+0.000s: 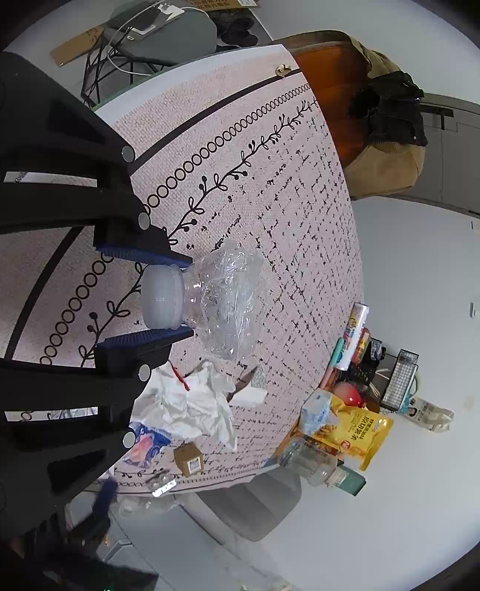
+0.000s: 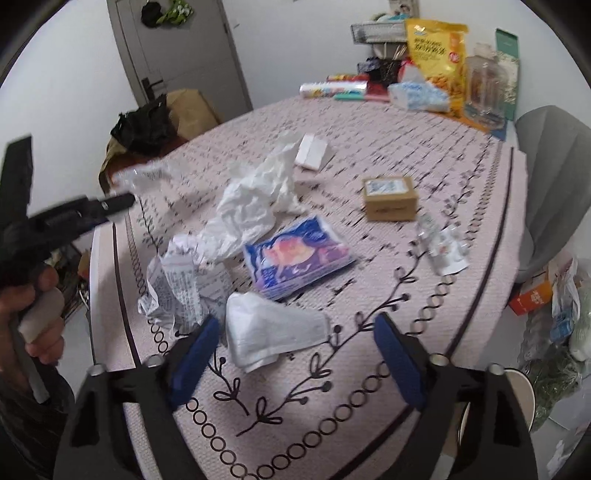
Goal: Collect trash
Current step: 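Lift the bottle with the left gripper while the right gripper grasps a white tissue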
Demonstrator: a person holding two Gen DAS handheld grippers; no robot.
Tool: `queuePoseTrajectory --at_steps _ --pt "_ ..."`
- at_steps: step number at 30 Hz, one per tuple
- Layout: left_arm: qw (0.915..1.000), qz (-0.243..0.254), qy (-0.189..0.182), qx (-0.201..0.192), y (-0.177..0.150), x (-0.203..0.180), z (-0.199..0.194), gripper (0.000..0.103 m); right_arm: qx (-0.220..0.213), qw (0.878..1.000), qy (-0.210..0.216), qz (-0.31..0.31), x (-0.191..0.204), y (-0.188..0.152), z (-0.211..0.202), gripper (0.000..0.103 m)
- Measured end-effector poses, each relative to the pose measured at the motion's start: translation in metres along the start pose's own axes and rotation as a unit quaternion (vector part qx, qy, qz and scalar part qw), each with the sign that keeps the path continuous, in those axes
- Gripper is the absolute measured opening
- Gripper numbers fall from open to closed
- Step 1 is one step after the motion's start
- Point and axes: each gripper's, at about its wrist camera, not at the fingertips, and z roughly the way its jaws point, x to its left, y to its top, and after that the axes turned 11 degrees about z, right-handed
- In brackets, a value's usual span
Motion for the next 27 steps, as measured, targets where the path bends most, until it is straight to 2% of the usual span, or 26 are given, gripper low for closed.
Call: queuePoseTrajectory --at_steps 2,3,5,6,19,27 --pt "1.0000 0.003 0.000 -0.003 0.001 -0.001 -0.003 0.032 0.008 1.000 0.027 0.010 0.000 0.001 0.001 0.050" --pt "1.0000 0.003 -0.002 -0.004 0.001 -0.002 -0.004 0.032 0.009 0.999 0.033 0.009 0.001 0.002 0.000 0.046" --pt "1.0000 0.003 -0.006 -0.005 0.002 -0.003 -0.005 0.032 0.007 1.000 0.026 -0.001 0.004 0.003 -0.003 0.030" --pt "0.9999 0.004 -0.009 -0.007 0.002 -0.005 -0.006 0.032 0.003 1.000 0.023 -0.003 0.005 0.004 -0.006 0.028" --pt "0.9978 0.038 -0.046 -0.029 0.011 -0.047 -0.021 0.032 -0.058 0.998 0.036 0.003 -0.006 0.010 -0.048 0.023" --pt "0.9930 0.083 -0.072 -0.045 0.025 -0.098 -0.030 0.032 -0.107 0.994 0.021 0.031 -0.037 0.017 -0.083 0.023"
